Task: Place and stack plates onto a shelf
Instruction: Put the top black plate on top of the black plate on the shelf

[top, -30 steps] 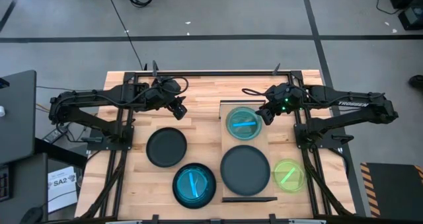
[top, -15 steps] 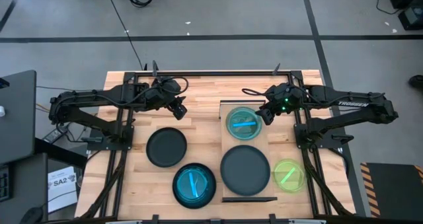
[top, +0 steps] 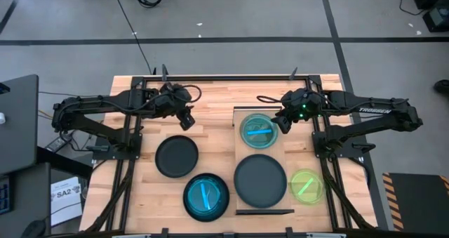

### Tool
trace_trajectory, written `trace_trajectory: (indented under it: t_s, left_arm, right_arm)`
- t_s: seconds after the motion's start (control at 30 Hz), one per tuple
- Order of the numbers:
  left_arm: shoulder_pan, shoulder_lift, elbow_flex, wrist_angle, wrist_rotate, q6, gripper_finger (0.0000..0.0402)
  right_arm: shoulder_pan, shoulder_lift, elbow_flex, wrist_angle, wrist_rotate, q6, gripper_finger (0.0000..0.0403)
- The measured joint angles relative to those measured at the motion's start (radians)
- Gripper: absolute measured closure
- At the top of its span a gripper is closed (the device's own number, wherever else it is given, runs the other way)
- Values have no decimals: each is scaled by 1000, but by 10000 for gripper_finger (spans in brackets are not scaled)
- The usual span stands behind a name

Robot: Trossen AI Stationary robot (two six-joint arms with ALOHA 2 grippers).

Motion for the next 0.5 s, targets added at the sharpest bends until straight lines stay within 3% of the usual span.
trace_trajectory:
  t_s: [0.23, 0.5]
  left_arm:
    - [-1, 0, -28, -2, 139, 131, 269]
    - [0, 0, -134, 8, 160, 158, 269]
  right_arm:
    - [0, 0, 0, 0, 0, -7, 208]
    - [0, 0, 0, 0, 0, -7, 208]
